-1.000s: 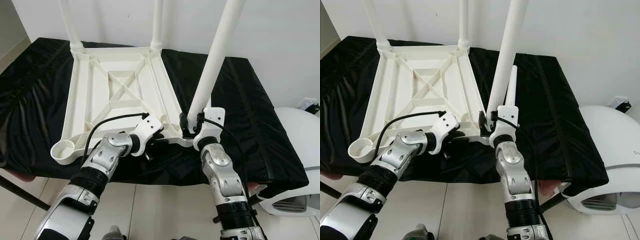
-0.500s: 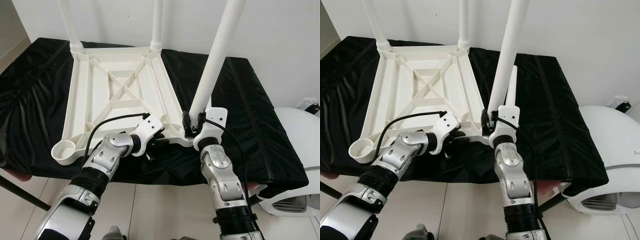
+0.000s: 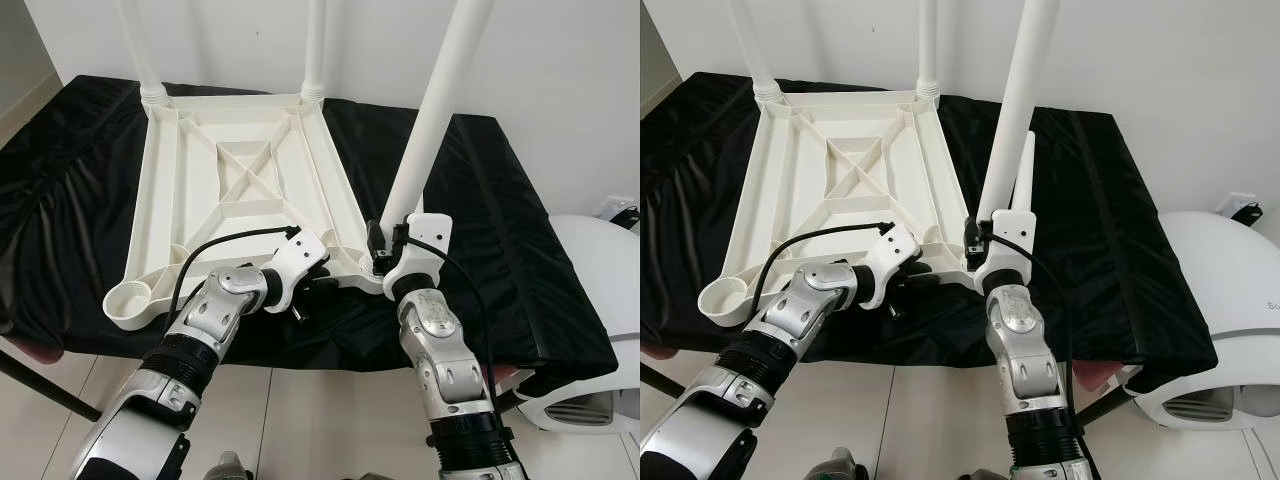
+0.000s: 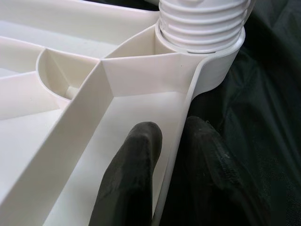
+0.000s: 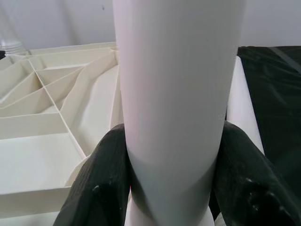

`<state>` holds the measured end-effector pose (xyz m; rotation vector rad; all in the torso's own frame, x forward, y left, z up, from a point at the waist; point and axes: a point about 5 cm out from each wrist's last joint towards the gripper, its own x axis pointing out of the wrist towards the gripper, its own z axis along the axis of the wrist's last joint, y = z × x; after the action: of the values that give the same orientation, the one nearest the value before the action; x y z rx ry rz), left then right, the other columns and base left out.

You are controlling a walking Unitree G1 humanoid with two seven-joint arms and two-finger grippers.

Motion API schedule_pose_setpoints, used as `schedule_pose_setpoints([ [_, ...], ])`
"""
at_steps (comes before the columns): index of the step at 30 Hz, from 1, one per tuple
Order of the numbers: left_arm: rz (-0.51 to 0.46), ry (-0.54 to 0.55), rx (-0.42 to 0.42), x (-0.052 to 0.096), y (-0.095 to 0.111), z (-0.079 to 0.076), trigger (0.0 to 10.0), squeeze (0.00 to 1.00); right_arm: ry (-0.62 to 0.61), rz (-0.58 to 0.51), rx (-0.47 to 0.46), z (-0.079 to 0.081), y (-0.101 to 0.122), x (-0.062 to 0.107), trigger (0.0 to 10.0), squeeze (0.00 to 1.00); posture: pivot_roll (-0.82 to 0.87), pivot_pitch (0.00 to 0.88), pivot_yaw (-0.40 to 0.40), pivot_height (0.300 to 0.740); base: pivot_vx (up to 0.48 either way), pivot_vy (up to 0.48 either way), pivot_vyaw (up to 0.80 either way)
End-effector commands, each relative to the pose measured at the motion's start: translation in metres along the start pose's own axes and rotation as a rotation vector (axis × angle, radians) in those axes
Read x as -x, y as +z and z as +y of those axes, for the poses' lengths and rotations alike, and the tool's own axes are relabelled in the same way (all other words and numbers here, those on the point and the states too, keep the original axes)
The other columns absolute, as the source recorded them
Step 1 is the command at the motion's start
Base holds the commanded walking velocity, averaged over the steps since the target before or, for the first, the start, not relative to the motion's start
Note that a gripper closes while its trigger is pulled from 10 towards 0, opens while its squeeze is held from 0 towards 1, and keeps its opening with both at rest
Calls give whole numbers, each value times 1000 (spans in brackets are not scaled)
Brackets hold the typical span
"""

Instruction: Building children table

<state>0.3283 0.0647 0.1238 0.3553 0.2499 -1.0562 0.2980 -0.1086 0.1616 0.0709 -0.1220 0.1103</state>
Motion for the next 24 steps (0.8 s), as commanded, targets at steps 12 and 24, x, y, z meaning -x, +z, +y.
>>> schedule_pose_setpoints([
  [12, -28, 10, -35, 1, 11, 5, 10000, 0, 342, -19, -68, -22, 6, -13, 0, 0, 12, 0, -45, 740, 0, 0, 0],
  [24, -36, 18, -35, 1, 13, 6, 10000, 0, 717, -31, -129, -20, 13, -11, 0, 0, 15, 0, -49, 740, 0, 0, 0],
])
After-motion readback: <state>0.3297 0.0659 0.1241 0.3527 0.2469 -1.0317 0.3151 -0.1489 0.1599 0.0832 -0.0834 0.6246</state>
